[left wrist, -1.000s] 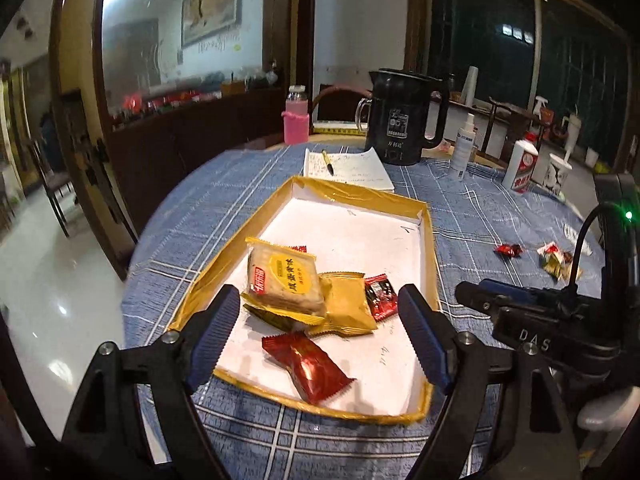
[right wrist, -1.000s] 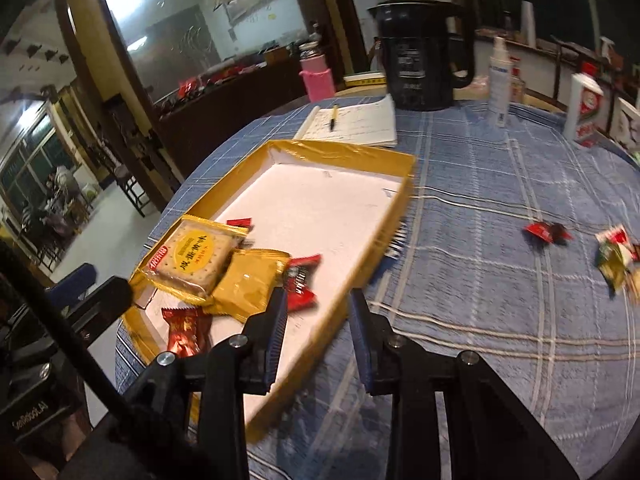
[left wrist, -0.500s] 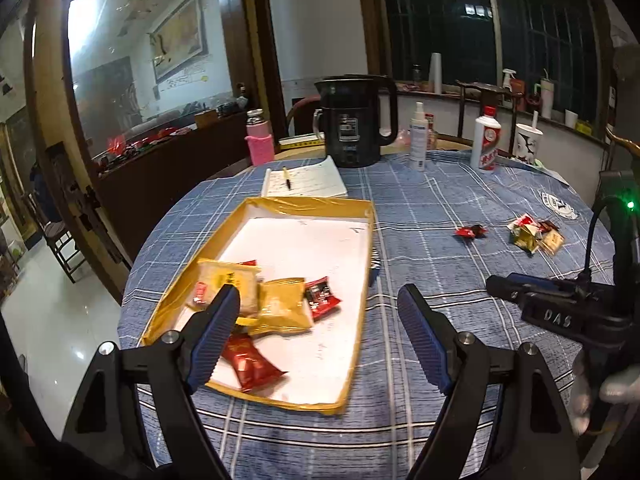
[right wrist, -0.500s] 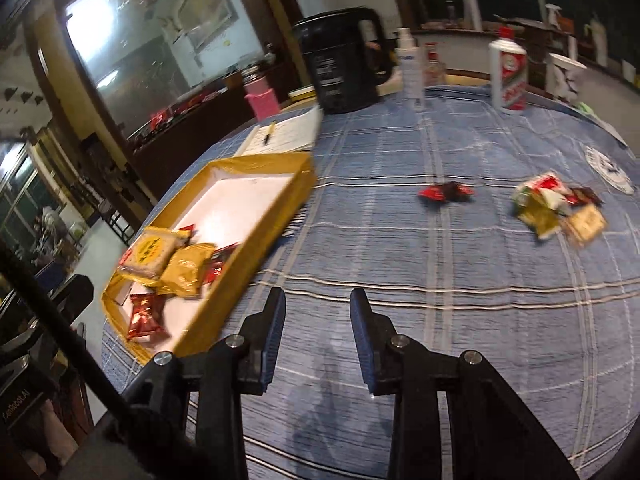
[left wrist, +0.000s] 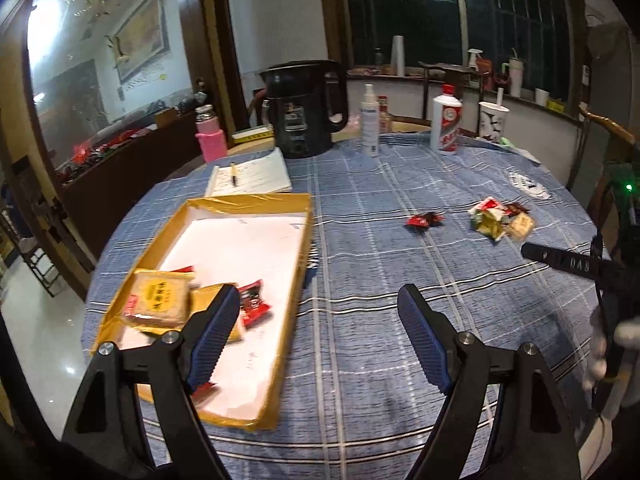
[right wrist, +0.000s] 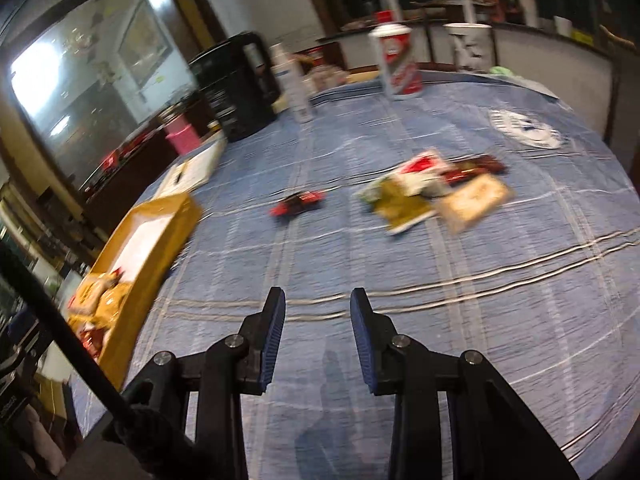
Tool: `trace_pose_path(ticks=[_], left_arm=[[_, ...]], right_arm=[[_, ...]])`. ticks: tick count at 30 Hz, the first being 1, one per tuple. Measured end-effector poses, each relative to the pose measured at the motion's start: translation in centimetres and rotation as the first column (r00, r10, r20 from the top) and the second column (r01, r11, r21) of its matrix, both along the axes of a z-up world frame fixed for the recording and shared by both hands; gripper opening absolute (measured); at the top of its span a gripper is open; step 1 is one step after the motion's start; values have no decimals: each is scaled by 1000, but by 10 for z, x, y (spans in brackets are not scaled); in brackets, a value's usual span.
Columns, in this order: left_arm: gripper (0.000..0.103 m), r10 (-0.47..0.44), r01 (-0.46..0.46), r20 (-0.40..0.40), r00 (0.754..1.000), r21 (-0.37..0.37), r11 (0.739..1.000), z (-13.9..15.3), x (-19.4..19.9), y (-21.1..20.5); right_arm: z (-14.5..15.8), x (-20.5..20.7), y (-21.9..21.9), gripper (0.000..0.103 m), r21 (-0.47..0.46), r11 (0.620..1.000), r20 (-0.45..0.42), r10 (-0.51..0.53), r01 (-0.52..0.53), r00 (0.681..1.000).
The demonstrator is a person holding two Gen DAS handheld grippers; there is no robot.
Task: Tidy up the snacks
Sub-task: 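Move both grippers back from the tray toward the remaining snack pile, then grasp the green-yellow packet with the right gripper while the left grasps a red candy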
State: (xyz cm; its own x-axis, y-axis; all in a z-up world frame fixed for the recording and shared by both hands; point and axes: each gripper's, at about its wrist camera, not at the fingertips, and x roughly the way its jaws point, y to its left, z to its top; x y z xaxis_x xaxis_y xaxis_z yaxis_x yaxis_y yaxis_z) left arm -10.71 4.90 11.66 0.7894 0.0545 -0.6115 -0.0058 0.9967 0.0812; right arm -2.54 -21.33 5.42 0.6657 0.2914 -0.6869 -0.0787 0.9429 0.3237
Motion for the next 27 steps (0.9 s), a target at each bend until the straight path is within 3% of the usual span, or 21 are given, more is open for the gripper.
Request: trace_pose_path(ticks=[6,11,17,21,27], left_arm=[[81,-79,78,-29,996,-58,995,1,19,-15],[81,-128,125,-32,991,-85,989,2,44,-29],[81,-147,136,-63,987,-153,979,-4,84,-33],[81,-153,125,-122,981,-211,970,-12,119,-31],[81,-168,134,-160,973,-202,970,-20,162,-38]], right_arm=[[-5,18,-61,34,89,989,-43,-114,118,993],[-12,41,-67,39,116,987,-64,-108,115,992],[-10,81,-34,40,65,998,-34,9,-7,999],[-19,107,-16,40,-27,999,-48,40,-42,998],[-34,125,-6,41,-117,990,-74,67,-76,995]])
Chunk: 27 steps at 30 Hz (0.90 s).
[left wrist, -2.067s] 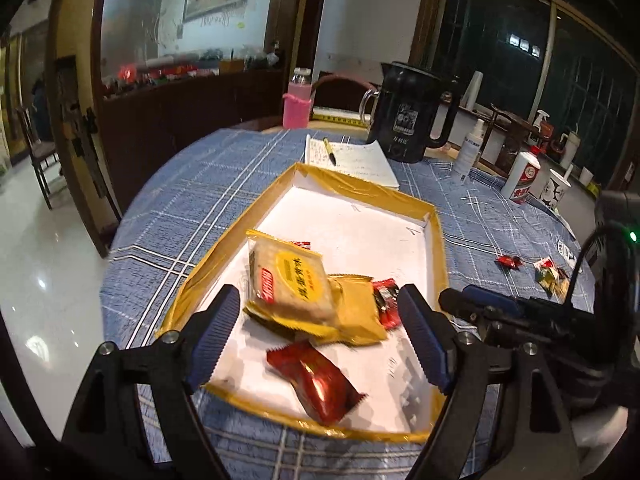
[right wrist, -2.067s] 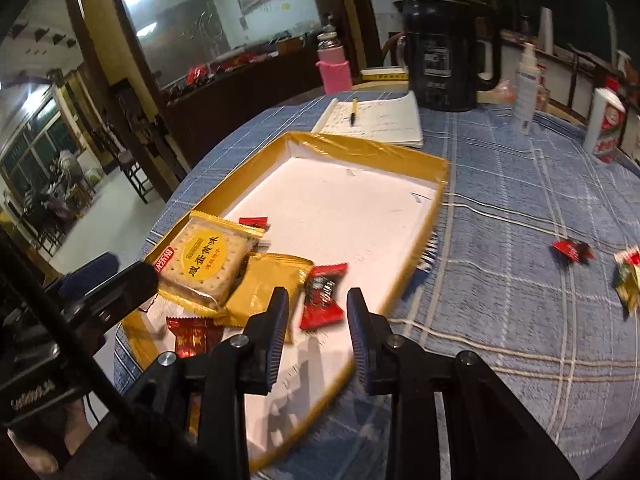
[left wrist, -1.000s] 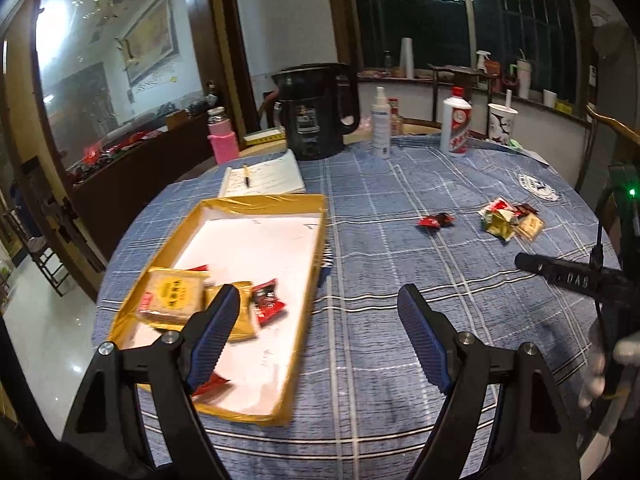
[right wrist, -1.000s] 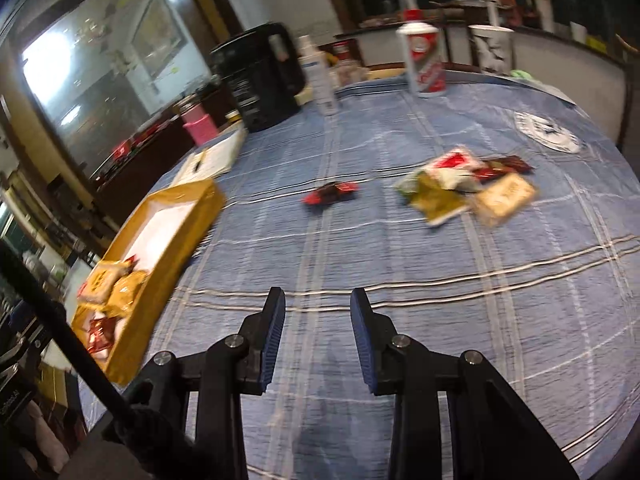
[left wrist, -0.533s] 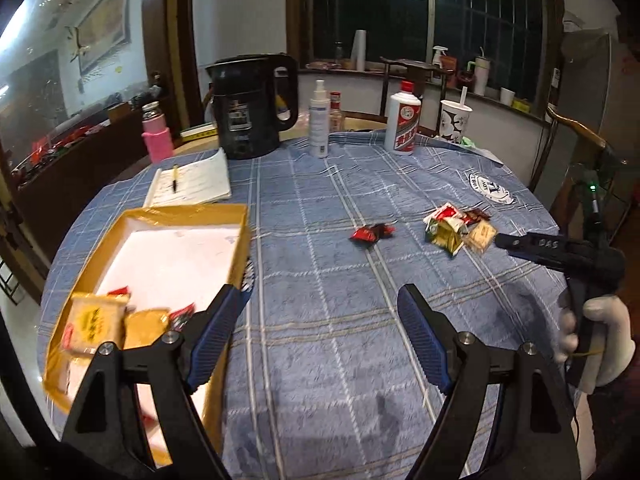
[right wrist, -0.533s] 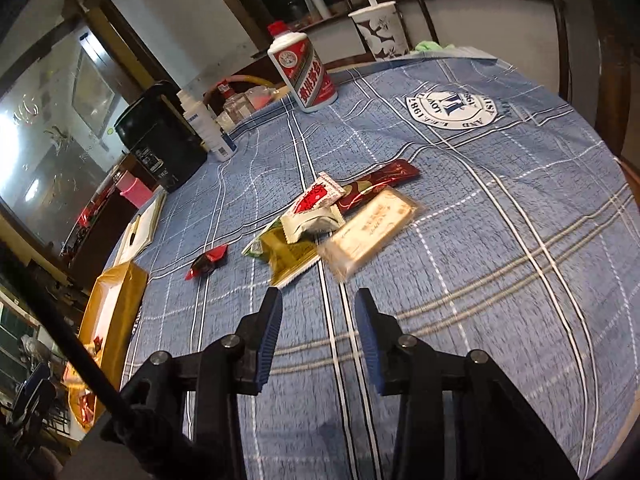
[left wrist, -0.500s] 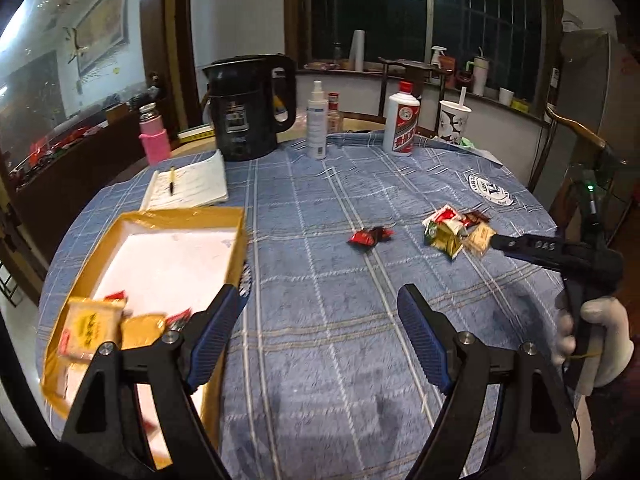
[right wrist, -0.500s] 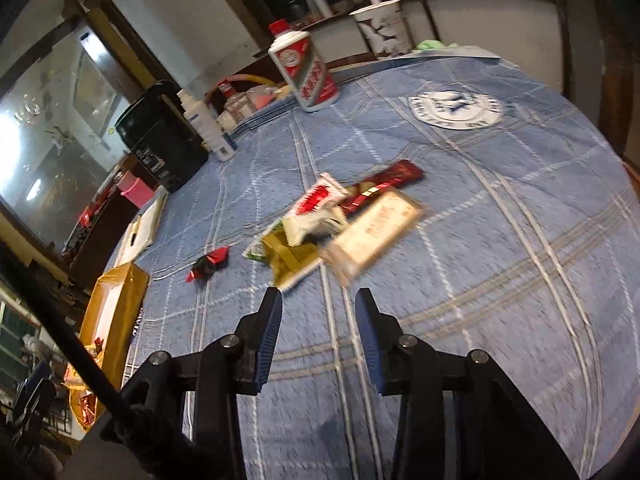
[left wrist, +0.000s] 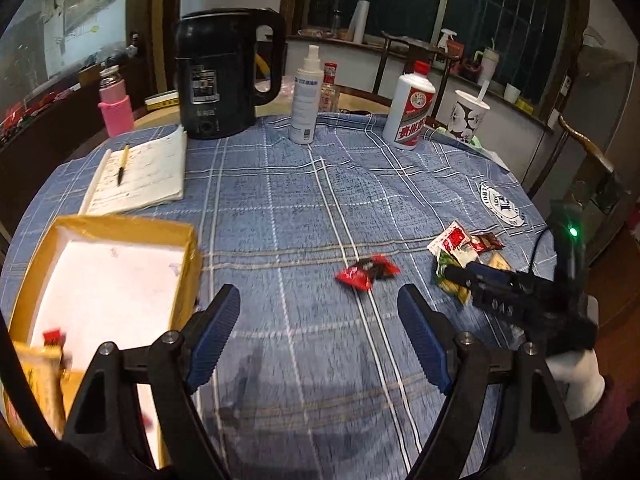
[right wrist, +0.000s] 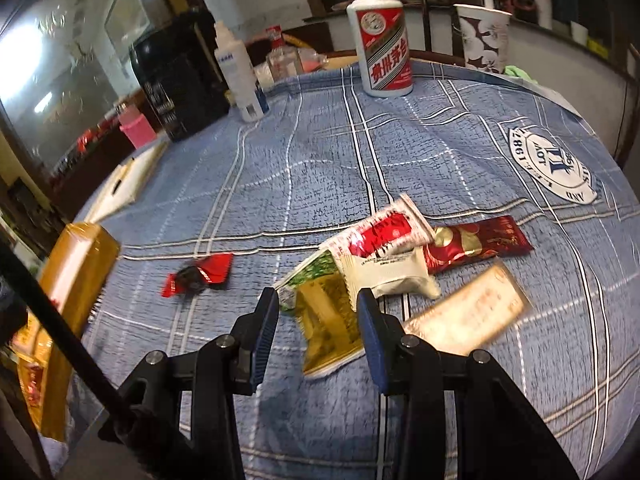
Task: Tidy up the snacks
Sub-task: 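Grasp the green-yellow packet with the right gripper while the left grasps a red candy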
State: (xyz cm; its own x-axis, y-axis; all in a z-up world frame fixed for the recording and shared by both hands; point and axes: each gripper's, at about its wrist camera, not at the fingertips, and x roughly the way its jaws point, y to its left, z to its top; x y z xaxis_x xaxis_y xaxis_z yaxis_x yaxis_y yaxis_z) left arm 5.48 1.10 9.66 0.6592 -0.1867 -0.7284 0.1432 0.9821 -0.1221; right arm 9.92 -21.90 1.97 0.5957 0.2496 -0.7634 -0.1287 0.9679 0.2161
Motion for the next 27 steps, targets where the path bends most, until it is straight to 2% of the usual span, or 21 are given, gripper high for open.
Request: trace_pose_path(ticks=[3,6,9,19,20,22,23,27], left_arm=[[81,-22,22,-15,1000,22,1000,-6,15,-14],[81,-53,55,-25,998,63,996,-14,27,-31],[81,-87,90,-35,996,121,989,-24,40,-49],[81,-161,175,-75,984,260,950,-60,79,-79],[79,-167,183,-82,983,268,946,-63,81,-80],[66,-185,208,-111,976,265,941,-71,84,-82],[54,-195,224,-133,972,254,941,-75,85,-84],[47,-203,227,-127,971,211,951,-77,82,-82]], right_arm=[[0,-1,2,41,-25,1000,1,18,-17,1000],[0,-4,8,25,-84,996,-5,42,-42,999],[1,-9,9,20,-89,994,-3,60,-60,998],[6,-26,4,12,36,991,-60,134,-132,989],[7,-29,5,12,47,989,-64,140,-137,988],[9,-33,6,9,58,987,-67,152,-148,986],[10,-35,7,8,56,987,-67,156,-153,985],[10,-37,13,9,30,985,-49,173,-172,984]])
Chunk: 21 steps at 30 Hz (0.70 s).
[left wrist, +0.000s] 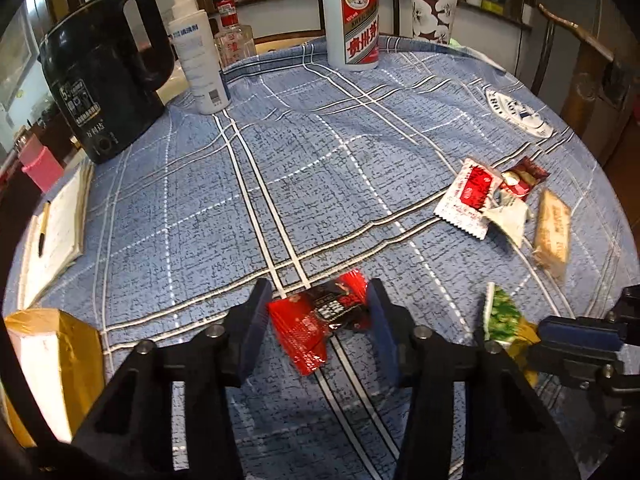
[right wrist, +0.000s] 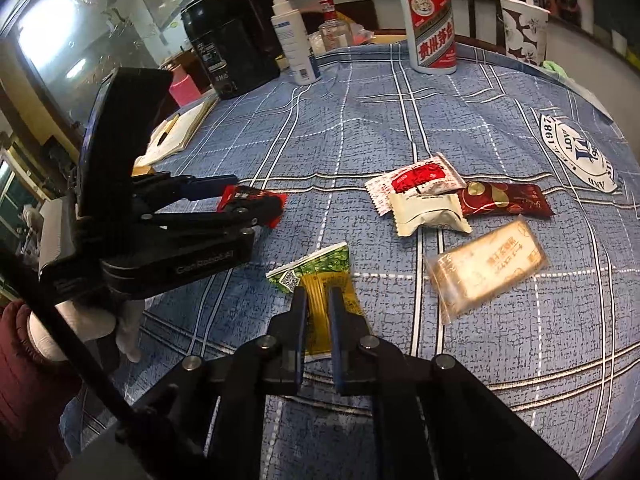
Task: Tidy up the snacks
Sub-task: 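Grasp the green-yellow packet with the right gripper while the left grasps a red candy, then carry both snacks over the white tray and open both grippers to release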
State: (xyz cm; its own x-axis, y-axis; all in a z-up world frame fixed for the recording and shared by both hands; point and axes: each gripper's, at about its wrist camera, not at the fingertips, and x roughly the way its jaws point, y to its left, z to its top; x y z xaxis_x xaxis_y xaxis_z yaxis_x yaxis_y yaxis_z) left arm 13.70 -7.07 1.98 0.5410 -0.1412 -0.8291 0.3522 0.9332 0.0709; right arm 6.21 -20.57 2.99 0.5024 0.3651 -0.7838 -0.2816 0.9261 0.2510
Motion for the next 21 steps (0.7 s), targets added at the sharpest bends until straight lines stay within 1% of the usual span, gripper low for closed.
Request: trace_pose_path(ticks=[1,2,3,4,6,11,12,13,15,17,21], left_arm=[[46,1,-1,-6,1000,-18,1000,1,-1,3],[41,4,-4,-5,1000,-14,1000,0,-2,3],[31,7,-7,-2,1000,-6,1000,-1,-3,3],[31,11,-11,0,1000,-7,1000,-1,-4,5],[31,23,-23,2,1000,-9,1000,-1,-6,7],[31,30,-30,27,999,10,999,2,-21,6],[31,31,-32,32,999,15,999,3,-23,6],[31,33,-34,41,999,22,999,5,-29,5],[31,32,-33,57,998,32,999,9,-35,6],[31,31,-36,91,995,54,998,15,-46,6],[31,37,-41,120,992,33,999,27,-64,16]], right_arm=[[0,-1,0,10,-2,1000,11,3,-3,1000],[0,-1,1,10,-14,1000,28,-3,4,1000],[0,0,2,17,-29,1000,35,-10,11,999],[-2,2,3,29,-46,999,38,-18,20,999],[-5,5,5,41,-65,997,43,-31,34,999],[-13,12,11,41,-90,995,36,-43,46,998],[-13,12,12,39,-94,994,35,-44,47,998],[-12,11,13,33,-90,995,29,-42,44,999],[-12,9,15,32,-101,994,25,-47,49,999],[-10,4,17,30,-106,993,28,-46,48,999],[-9,-7,19,28,-101,993,32,-50,54,998]])
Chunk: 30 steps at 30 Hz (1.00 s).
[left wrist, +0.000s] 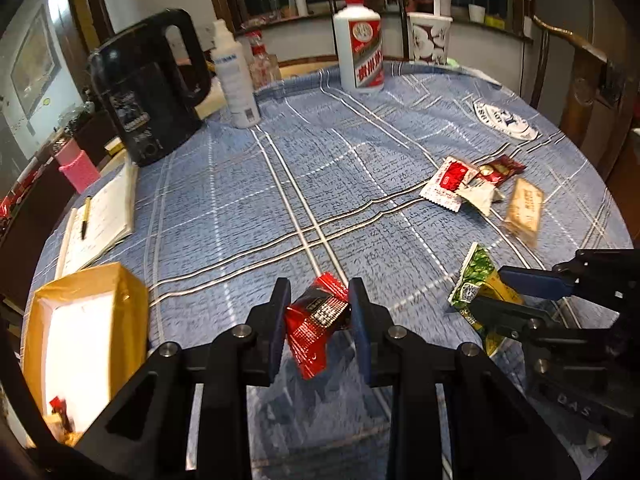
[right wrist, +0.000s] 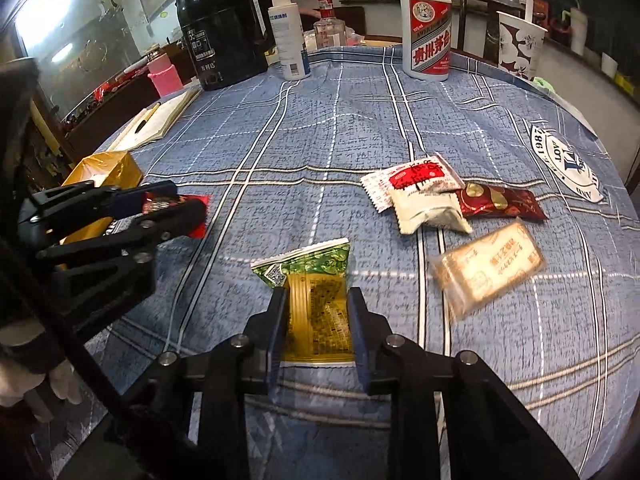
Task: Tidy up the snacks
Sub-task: 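Carry both snacks over the white tray and open both grippers to release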
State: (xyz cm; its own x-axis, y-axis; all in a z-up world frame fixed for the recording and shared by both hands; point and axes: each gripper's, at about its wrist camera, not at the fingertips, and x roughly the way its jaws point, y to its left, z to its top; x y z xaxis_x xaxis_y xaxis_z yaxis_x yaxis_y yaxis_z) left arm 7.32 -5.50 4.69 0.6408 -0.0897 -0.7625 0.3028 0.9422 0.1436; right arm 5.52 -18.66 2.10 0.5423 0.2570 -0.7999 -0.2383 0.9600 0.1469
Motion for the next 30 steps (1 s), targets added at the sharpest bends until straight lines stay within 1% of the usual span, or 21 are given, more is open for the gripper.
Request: trace_pose_path(ticks=[3,9,14,16,20,24,30], left_arm=[[31,11,-10,28,1000,-11,1000,10,-17,12],[31,39,-34,59,997,-82,996,29,-47,43],[31,84,-71,85,993,-145,987,45,-73,81],[31,111,-93,99,989,-173,981,51,-84,99],[31,158,-131,102,982,-228,965,59,-97,131],[31,213,-179,124,969,-239,954,64,-109,160],[31,296,-258,121,947,-261,930,63,-112,205]], right_arm=[[5,-10,1,28,12,1000,8,2,-2,1000],[23,-31,9,28,24,1000,43,11,-12,999],[37,-48,23,28,18,999,73,35,-37,997],[42,-55,30,28,19,999,81,49,-51,996],[50,-64,44,28,21,997,93,75,-78,993],[57,-72,66,28,15,994,105,110,-112,988],[64,-73,110,28,35,981,106,185,-190,977]])
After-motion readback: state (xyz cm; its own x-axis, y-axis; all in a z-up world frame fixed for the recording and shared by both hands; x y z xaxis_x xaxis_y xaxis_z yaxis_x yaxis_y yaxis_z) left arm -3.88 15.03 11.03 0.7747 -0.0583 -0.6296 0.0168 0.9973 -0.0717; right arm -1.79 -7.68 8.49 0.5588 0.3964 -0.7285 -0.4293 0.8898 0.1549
